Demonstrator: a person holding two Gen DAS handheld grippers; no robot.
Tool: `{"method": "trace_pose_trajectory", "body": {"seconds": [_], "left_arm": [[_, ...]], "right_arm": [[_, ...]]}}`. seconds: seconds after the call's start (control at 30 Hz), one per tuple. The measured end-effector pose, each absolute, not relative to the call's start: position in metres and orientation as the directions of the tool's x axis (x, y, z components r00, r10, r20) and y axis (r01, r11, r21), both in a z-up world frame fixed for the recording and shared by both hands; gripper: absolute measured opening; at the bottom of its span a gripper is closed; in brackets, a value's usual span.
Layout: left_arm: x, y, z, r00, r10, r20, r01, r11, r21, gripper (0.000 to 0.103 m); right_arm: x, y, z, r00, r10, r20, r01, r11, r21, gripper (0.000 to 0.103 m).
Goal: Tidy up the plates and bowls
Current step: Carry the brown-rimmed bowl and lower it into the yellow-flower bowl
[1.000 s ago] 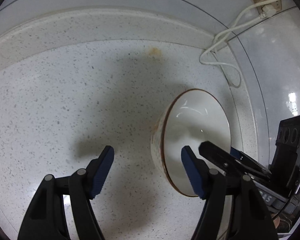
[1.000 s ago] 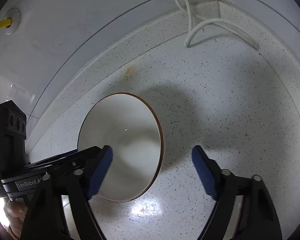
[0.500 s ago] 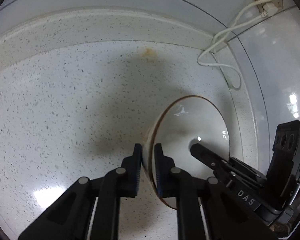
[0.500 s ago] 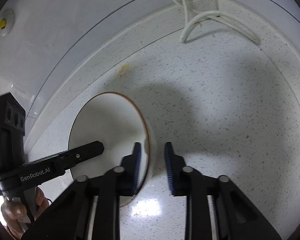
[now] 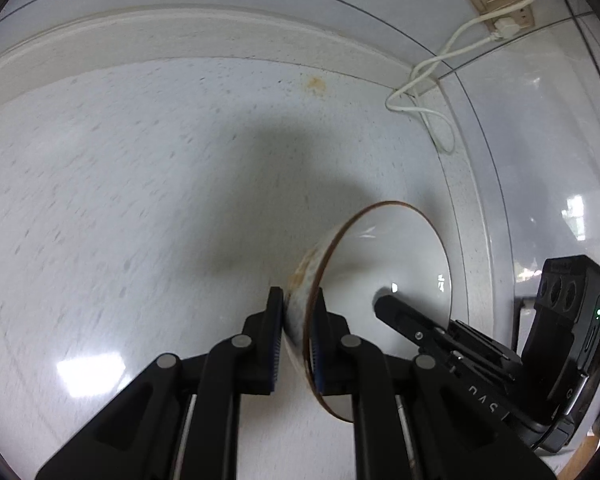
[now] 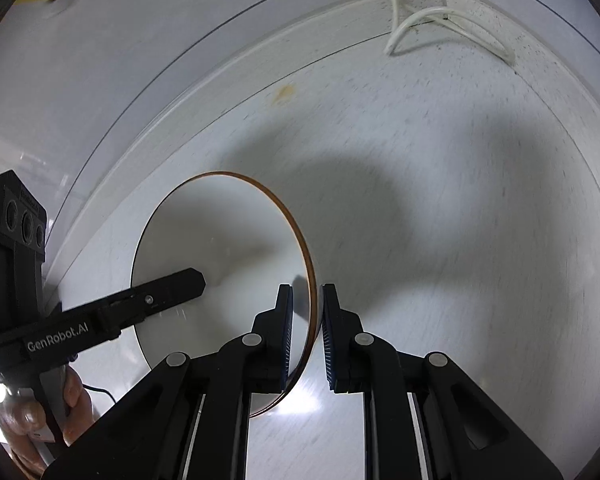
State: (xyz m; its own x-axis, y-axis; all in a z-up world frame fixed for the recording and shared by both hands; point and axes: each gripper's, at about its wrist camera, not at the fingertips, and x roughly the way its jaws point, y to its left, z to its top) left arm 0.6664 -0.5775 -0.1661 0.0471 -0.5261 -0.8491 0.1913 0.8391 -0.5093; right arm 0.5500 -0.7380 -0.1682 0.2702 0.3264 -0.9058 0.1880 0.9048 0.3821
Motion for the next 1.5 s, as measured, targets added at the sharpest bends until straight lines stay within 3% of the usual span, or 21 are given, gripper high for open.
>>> {"method": "trace_pose_trajectory", "body": {"seconds": [0.37,0.7,1.1,1.5], "left_arm": [[0.531,-0.424,-0.087,0.097,-0.571,-0.815,0.196,0.814,-0.547,0.012],[0.442,-0.302,-0.11,0.115,-0.553,-0.825,0.087,0.833,-0.546,0.012],[0.421,-0.291,-0.164,0.077,-0.532,-0.843,0.014,0.846,-0.533,0.011],[0.409,-0.301,-0.167,0.127,-0.491,-0.862,0.034,0.87,-0.491,0.014]], "right_arm": [[0.435,-0.617,-0.079,0.31,0.355,-0.882,0.085,0.914,0.398,0.015],[0.353,-0.497,-0.082,0.206,0.397,-0.894,-0.044,0.917,0.397,0.017],[0.332,-0.469,-0.123,0.094,0.391,-0.915,-0.058,0.92,0.387,0.017],[0.327,-0.465,-0.116,0.11,0.382,-0.917,-0.124,0.921,0.369,0.019]]}}
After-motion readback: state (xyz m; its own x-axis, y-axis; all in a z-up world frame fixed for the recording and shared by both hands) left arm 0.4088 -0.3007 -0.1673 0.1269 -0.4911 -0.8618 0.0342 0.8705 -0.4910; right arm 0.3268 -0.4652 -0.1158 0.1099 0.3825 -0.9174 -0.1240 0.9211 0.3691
